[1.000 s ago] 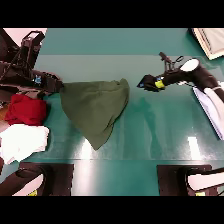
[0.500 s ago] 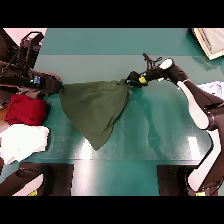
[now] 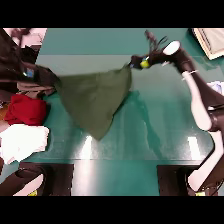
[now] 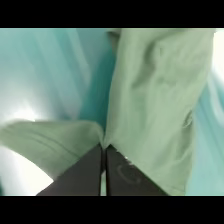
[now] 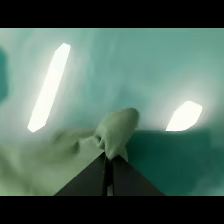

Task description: Fold the shirts.

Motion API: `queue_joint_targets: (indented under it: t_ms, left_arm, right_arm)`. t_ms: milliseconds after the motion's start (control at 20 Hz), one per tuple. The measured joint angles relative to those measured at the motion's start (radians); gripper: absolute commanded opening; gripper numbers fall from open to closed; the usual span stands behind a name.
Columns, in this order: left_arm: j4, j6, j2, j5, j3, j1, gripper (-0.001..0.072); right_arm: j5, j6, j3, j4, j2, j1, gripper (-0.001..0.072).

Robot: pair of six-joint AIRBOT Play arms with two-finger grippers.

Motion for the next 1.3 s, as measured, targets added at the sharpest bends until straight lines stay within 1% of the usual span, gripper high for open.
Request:
queue_joint_targets:
  t_ms: [100, 200, 400, 550, 700, 850, 1000, 1100, 1200, 1300]
  left_arm:
    - [0.015, -0.002, 0.004, 0.019, 0.125, 0.0, 0.0024]
    - [0.005, -0.004, 0.005, 0.034, 0.267, -0.001, 0.0024]
    - [-0.074, -0.004, 0.007, 0.06, 0.518, -0.001, 0.0025]
    - [-0.168, -0.003, 0.009, 0.069, 0.622, -0.001, 0.0024]
    - [-0.252, -0.003, 0.014, 0.066, 0.66, 0.0, 0.0024]
    - [-0.283, -0.003, 0.014, 0.04, 0.647, 0.0, 0.0024]
    - [-0.268, -0.003, 0.0, -0.013, 0.531, 0.001, 0.0024]
    - [-0.253, -0.003, -0.031, -0.063, 0.4, 0.001, 0.0024]
    - [-0.245, 0.001, -0.081, -0.081, 0.266, 0.001, 0.0024]
    - [-0.234, 0.014, -0.16, -0.055, 0.139, 0.0, 0.0025]
  right_arm:
    - [0.004, -0.001, -0.003, -0.076, 0.14, -0.044, 0.0015]
    - [0.0, -0.005, -0.034, -0.116, 0.301, -0.094, 0.0015]
    - [0.004, -0.026, -0.089, -0.159, 0.589, -0.183, 0.0015]
    - [0.016, -0.034, -0.106, -0.183, 0.753, -0.231, 0.0015]
    - [0.04, -0.037, -0.112, -0.201, 0.87, -0.256, 0.0015]
    - [0.117, -0.037, -0.115, -0.204, 0.926, -0.258, 0.0015]
    - [0.291, 0.007, -0.123, -0.203, 0.904, -0.224, 0.0015]
    - [0.399, 0.043, -0.177, -0.203, 0.869, -0.183, 0.0015]
    - [0.435, 0.063, -0.291, -0.2, 0.838, -0.14, 0.0015]
    - [0.394, 0.074, -0.45, -0.2, 0.806, -0.108, 0.0015]
